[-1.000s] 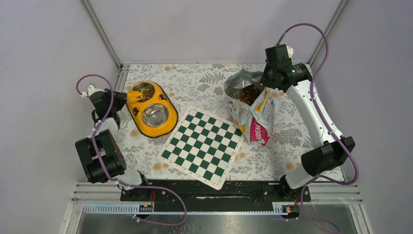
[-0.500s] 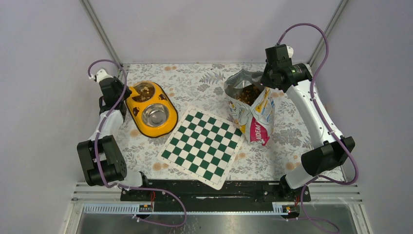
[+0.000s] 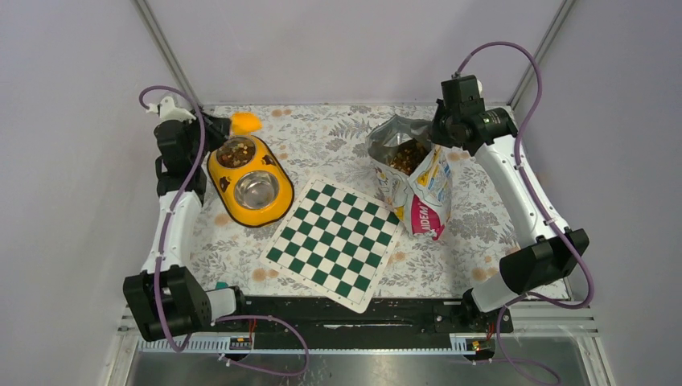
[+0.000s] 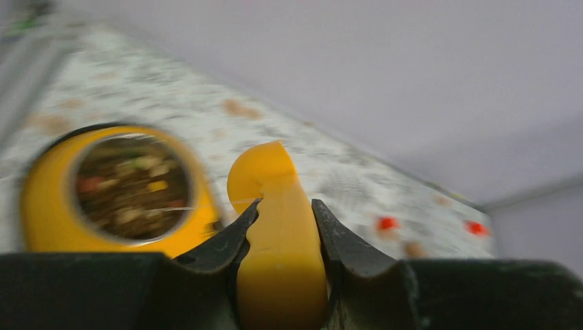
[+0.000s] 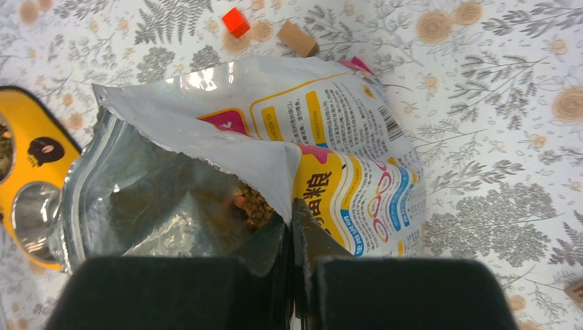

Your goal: Serve the pet food

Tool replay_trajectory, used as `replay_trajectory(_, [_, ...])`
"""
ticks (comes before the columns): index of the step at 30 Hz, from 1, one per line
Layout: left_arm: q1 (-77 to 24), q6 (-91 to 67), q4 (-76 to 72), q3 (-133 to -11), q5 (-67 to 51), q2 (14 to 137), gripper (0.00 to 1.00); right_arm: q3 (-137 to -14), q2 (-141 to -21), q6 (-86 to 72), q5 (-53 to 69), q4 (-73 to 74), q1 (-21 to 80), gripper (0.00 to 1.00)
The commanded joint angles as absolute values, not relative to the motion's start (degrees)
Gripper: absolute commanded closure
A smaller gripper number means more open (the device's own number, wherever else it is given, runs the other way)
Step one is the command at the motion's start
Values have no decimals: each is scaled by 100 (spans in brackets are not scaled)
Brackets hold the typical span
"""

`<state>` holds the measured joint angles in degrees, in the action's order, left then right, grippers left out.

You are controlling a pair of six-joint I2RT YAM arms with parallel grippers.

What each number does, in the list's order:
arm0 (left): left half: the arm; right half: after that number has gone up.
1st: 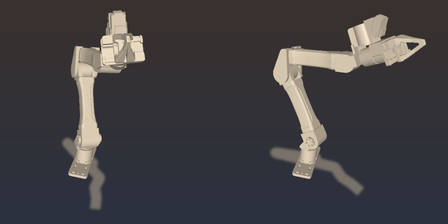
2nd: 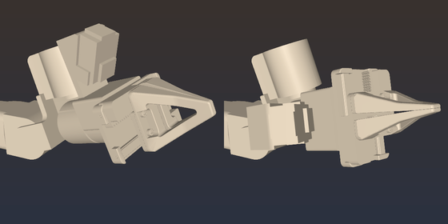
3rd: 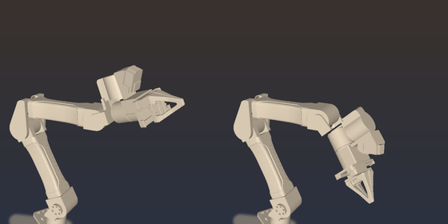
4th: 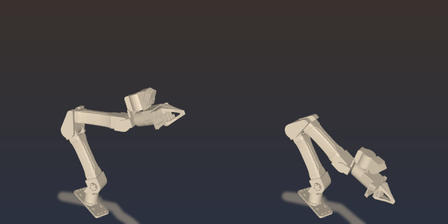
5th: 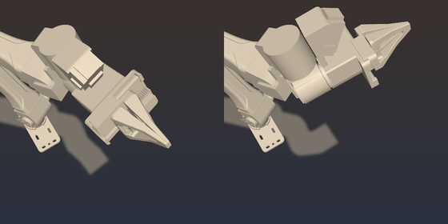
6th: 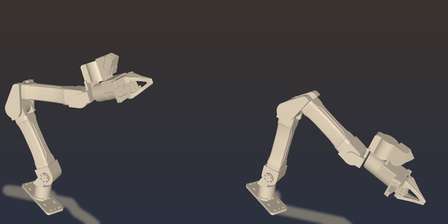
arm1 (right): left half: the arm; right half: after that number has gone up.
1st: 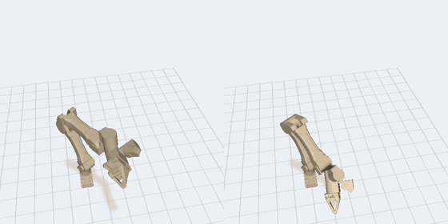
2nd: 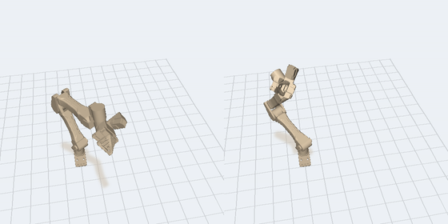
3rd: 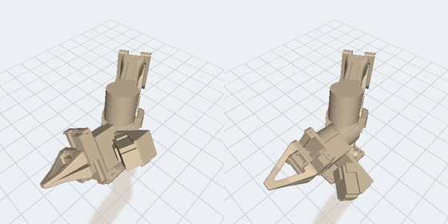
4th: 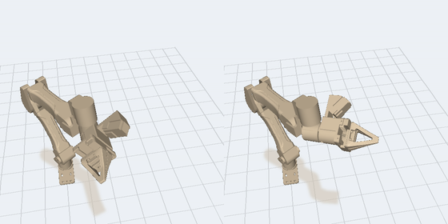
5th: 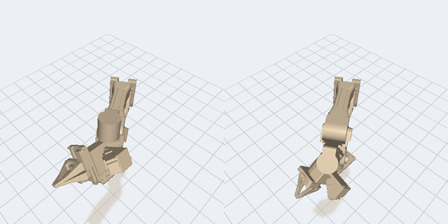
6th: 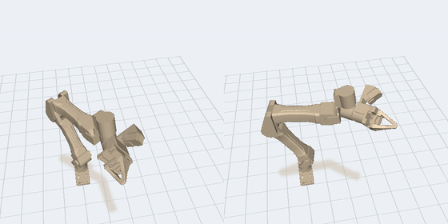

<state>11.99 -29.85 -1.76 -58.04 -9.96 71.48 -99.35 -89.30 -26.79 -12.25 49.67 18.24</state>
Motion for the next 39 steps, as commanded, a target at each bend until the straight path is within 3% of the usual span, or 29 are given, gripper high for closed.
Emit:
replay_trajectory(1, [797, -4171, -2024, -5815, -3259, 6765, 100, -9815, -8607, -2707, -442, 4183, 1833, 100])
replay_trajectory(8, [-327, -5257, -4043, -5340, -4634, 6797, 100, -9439, -8392, -2793, 432, 3505, 1841, 100])
replay_trajectory(13, [-921, -5857, -4829, -5090, -4620, 6948, 100, -9366, -8394, -2768, 535, 3371, 1930, 100])
replay_trajectory(22, [-1948, -4568, -1575, -6167, -3606, 7718, 100, -9536, -8528, -2599, 603, 3380, 2112, 100])
replay_trajectory(34, [-2902, -4466, 628, -8375, -2557, 9497, 100, -9730, -8731, -2483, -92, 3516, 2693, 100])
replay_trajectory(39, [-3186, -4322, 1423, -8760, -1853, 9953, 100, -9860, -8842, -2512, -409, 3633, 2768, 100])
